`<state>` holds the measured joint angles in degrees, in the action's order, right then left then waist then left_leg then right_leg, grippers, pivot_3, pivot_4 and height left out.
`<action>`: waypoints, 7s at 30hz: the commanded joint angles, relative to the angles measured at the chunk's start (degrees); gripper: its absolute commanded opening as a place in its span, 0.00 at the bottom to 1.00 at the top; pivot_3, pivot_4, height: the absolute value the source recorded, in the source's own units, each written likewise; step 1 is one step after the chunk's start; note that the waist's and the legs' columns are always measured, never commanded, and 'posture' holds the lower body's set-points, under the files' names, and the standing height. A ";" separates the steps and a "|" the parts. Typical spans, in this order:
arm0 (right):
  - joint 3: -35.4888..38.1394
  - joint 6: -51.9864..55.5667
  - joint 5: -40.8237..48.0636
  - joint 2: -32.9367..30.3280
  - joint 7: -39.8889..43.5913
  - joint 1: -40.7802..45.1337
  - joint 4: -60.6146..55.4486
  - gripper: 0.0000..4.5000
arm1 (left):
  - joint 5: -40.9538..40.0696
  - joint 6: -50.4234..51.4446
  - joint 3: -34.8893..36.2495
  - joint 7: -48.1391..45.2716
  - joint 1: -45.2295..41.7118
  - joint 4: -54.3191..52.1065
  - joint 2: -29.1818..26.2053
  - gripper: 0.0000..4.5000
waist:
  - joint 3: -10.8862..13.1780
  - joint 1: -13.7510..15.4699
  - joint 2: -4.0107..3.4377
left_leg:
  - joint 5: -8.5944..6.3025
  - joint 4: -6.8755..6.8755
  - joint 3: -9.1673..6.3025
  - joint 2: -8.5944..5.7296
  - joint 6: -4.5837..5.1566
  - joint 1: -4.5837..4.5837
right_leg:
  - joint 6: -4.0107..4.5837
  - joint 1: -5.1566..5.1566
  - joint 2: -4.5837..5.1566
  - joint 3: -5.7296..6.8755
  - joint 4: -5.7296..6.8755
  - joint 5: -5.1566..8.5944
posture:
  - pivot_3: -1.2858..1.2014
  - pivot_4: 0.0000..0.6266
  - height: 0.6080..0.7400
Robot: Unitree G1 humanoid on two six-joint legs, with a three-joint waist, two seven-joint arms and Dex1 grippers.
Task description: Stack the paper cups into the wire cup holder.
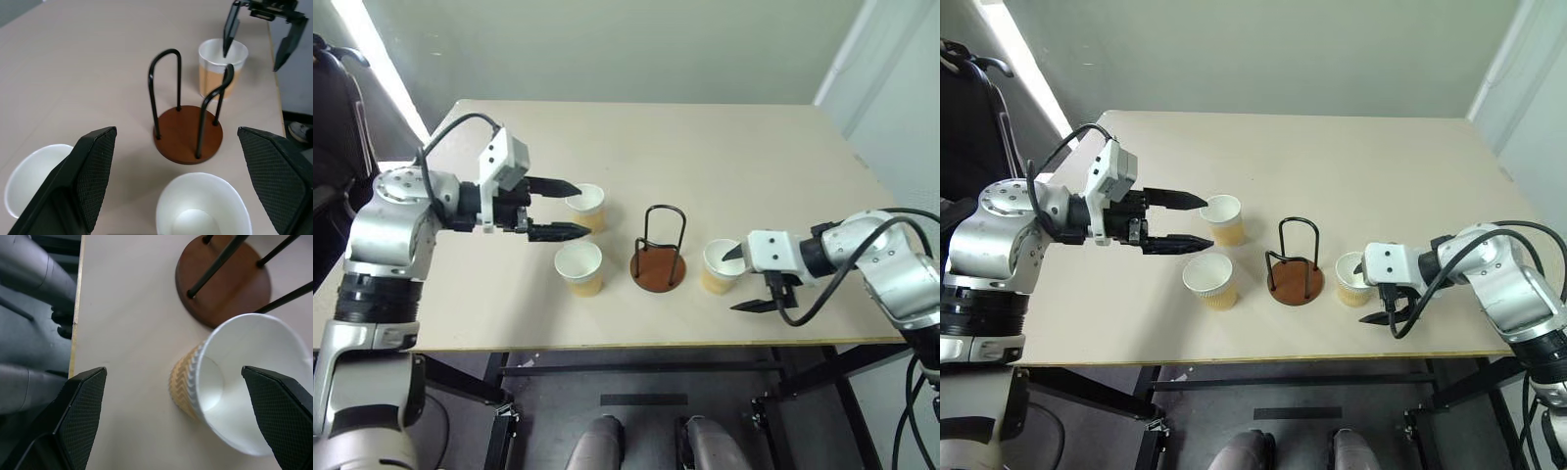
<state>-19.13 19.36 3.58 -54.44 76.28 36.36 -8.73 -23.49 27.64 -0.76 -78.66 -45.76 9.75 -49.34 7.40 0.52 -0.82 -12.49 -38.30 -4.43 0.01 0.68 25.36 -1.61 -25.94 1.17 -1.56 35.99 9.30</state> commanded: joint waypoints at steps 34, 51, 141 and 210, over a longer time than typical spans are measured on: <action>6.11 7.41 3.34 6.47 0.44 21.04 -3.49 0.01 | 1.22 -1.24 -1.03 -4.32 -2.98 1.64 -1.08 0.95 | 0.00 -0.09 0.00 | -0.01 0.01 -0.01 0.00 0.01 0.00 | 0.49 -0.03 -0.01 0.00 0.03 0.29 | 0.52 0.24 1.00; -1.69 1.33 -0.65 12.21 1.50 23.44 0.59 0.01 | 1.03 -1.30 -1.00 -4.24 -2.87 1.39 -0.70 0.95 | 0.00 -0.14 0.00 | -0.01 0.01 -0.01 -0.01 0.02 0.02 | 0.52 -0.06 0.00 0.00 0.02 0.31 | 0.52 0.24 1.00; 18.24 29.05 29.92 -7.97 1.67 11.80 -4.12 0.99 | 26.53 -26.42 -18.49 -11.62 1.34 -6.90 -9.39 0.95 | 0.00 -0.10 0.00 | -0.05 0.05 -0.01 -0.01 0.03 0.12 | 0.64 -0.22 -0.01 -0.04 0.12 0.40 | 0.52 0.24 1.00; 14.23 18.17 18.37 -2.51 -3.89 12.00 -3.97 1.00 | -4.52 -20.99 -41.83 -13.84 -39.42 17.37 -0.83 0.00 | 0.00 0.18 0.00 | -0.24 -0.69 0.04 -0.01 0.39 0.70 | -0.31 -0.30 0.01 0.00 -0.04 -0.01 | 0.52 0.24 1.00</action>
<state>-7.40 38.11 22.21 -56.09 72.97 48.04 -11.97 -27.57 7.41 -42.84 -90.55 -83.84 28.39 -50.21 7.40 0.70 -0.82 -12.73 -38.99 -4.40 0.00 1.07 26.06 -1.93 -26.24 1.18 -1.56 35.96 9.29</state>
